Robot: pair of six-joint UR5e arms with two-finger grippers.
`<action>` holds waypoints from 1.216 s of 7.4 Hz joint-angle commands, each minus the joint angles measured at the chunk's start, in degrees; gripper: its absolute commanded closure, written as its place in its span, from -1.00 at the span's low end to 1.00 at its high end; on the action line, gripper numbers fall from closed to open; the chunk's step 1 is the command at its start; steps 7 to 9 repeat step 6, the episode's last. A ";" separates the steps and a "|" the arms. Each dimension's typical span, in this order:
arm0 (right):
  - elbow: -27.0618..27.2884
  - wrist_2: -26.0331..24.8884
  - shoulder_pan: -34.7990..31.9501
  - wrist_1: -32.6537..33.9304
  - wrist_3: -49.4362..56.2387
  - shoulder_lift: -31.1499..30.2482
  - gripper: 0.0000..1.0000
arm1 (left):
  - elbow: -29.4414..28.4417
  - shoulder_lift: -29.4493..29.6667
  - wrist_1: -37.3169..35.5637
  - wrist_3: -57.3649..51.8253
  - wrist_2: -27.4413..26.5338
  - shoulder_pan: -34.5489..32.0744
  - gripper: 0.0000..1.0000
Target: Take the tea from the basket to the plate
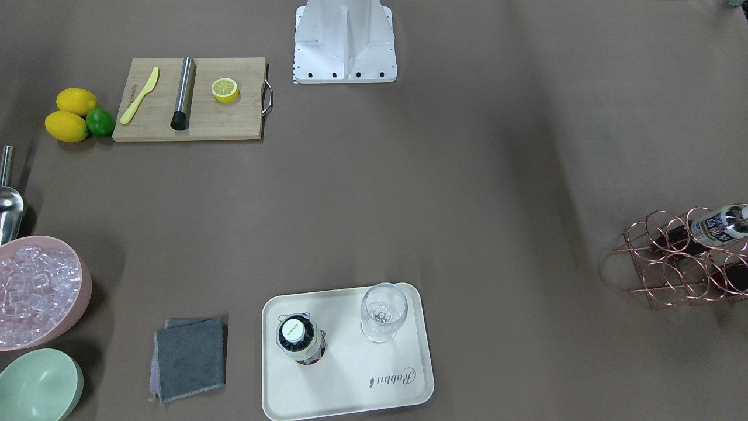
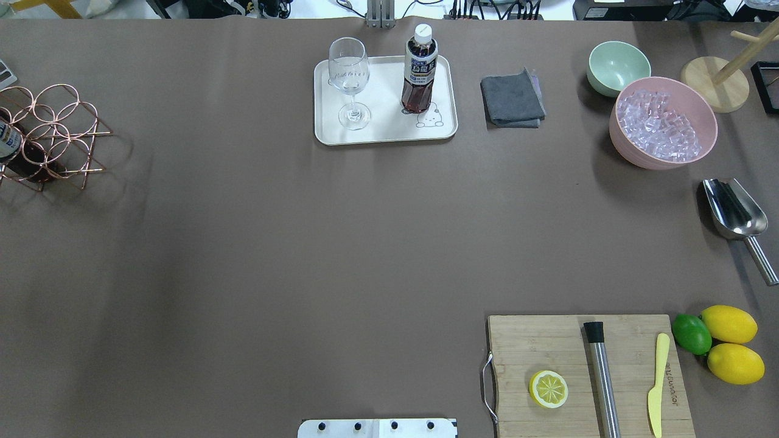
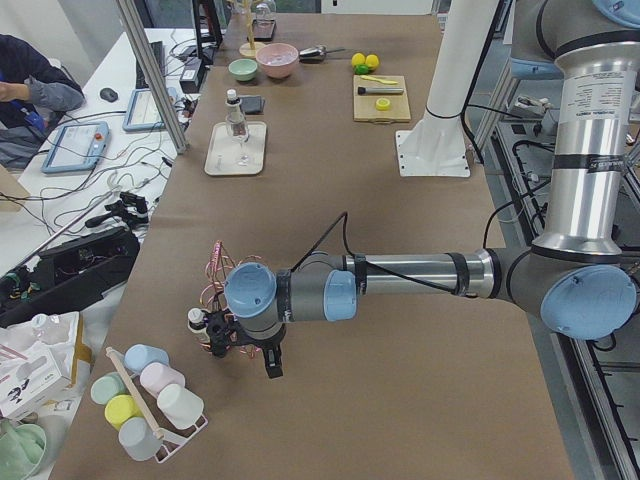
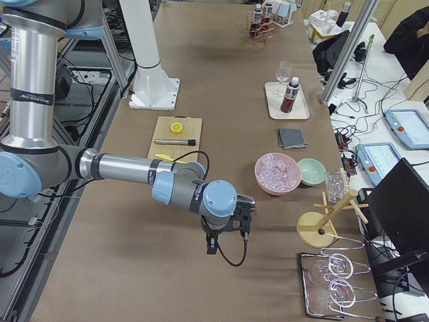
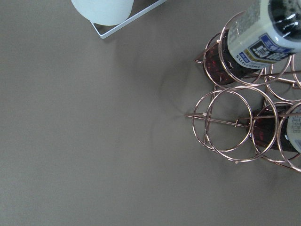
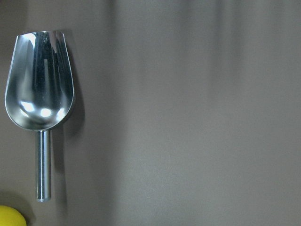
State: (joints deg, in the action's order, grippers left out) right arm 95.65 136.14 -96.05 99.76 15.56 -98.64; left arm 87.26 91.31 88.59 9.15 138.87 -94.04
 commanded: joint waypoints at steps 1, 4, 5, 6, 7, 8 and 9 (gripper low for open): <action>0.15 0.00 -0.19 0.00 0.00 0.02 -1.00 | -0.43 0.10 0.09 -0.01 -0.09 0.00 -0.96; 0.06 -0.09 -0.27 0.00 -0.09 0.02 -1.00 | -0.87 0.27 0.97 -0.10 -0.09 0.00 -0.96; 0.24 -0.09 -0.36 0.00 -0.09 0.02 -1.00 | -0.87 0.27 0.97 -0.01 -0.09 0.00 -0.96; 0.33 -0.09 -0.54 0.00 -0.09 0.02 -1.00 | -0.87 0.27 0.97 -0.01 -0.09 0.00 -0.96; 0.33 -0.09 -0.54 0.00 -0.09 0.02 -1.00 | -0.87 0.27 0.97 -0.01 -0.09 0.00 -0.96; 0.33 -0.09 -0.54 0.00 -0.09 0.02 -1.00 | -0.87 0.27 0.97 -0.01 -0.09 0.00 -0.96; 0.33 -0.09 -0.54 0.00 -0.09 0.02 -1.00 | -0.87 0.27 0.97 -0.01 -0.09 0.00 -0.96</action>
